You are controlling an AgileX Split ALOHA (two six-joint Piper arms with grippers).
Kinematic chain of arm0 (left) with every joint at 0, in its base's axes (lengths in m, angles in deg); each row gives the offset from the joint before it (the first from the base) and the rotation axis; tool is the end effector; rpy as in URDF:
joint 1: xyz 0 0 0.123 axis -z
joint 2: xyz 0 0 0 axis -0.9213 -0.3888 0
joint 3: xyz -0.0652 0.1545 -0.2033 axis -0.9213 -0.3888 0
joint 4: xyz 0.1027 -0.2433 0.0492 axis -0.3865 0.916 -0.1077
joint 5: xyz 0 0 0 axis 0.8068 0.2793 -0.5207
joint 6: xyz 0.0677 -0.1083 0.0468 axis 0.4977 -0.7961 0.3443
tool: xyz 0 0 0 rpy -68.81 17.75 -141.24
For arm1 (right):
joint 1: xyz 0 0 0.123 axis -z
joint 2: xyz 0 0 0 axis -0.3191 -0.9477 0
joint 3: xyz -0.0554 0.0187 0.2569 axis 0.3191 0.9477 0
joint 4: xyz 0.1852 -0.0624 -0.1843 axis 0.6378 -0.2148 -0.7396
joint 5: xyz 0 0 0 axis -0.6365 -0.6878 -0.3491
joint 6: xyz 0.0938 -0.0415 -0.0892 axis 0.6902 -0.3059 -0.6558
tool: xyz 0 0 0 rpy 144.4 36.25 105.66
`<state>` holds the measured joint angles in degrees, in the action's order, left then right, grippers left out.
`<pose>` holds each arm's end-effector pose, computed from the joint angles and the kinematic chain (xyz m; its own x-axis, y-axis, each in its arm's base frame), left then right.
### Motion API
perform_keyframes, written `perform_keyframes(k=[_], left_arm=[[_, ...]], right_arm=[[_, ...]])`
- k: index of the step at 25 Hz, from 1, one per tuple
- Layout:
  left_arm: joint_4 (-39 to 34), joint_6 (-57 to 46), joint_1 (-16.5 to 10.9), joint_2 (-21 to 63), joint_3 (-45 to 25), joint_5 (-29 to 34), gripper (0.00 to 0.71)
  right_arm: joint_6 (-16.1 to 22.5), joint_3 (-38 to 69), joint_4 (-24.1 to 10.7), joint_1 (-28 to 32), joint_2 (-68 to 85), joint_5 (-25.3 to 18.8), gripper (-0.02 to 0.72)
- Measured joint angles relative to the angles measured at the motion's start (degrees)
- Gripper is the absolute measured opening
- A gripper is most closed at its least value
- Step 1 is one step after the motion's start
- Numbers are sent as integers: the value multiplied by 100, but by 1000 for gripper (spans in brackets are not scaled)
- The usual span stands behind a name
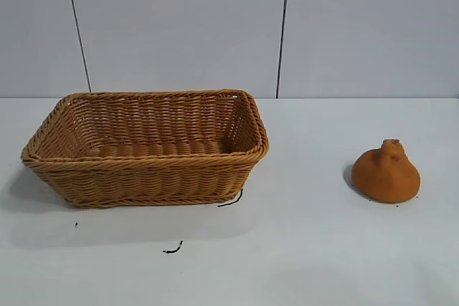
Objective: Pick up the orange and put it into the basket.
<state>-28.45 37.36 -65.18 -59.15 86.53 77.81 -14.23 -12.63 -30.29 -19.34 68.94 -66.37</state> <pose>0.0714 -0.0089 0.2647 -0.4660 -0.0107 -0.8847 0.0639 0.9969 -0.0457 0.0735 0.0029 0.2700 -0.4175 -0.0547 -0.9071 -0.0465 0.9982 -0.0388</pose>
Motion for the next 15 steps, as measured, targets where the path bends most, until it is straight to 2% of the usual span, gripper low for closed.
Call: perform_keyframes(k=[9, 15], left_arm=[[0, 0, 0, 0, 0, 0, 639], [0, 0, 0, 0, 0, 0, 639]], right_arm=[[18, -65, 0, 0, -214, -18, 685], [333, -779, -38, 0, -2253, -18, 685]])
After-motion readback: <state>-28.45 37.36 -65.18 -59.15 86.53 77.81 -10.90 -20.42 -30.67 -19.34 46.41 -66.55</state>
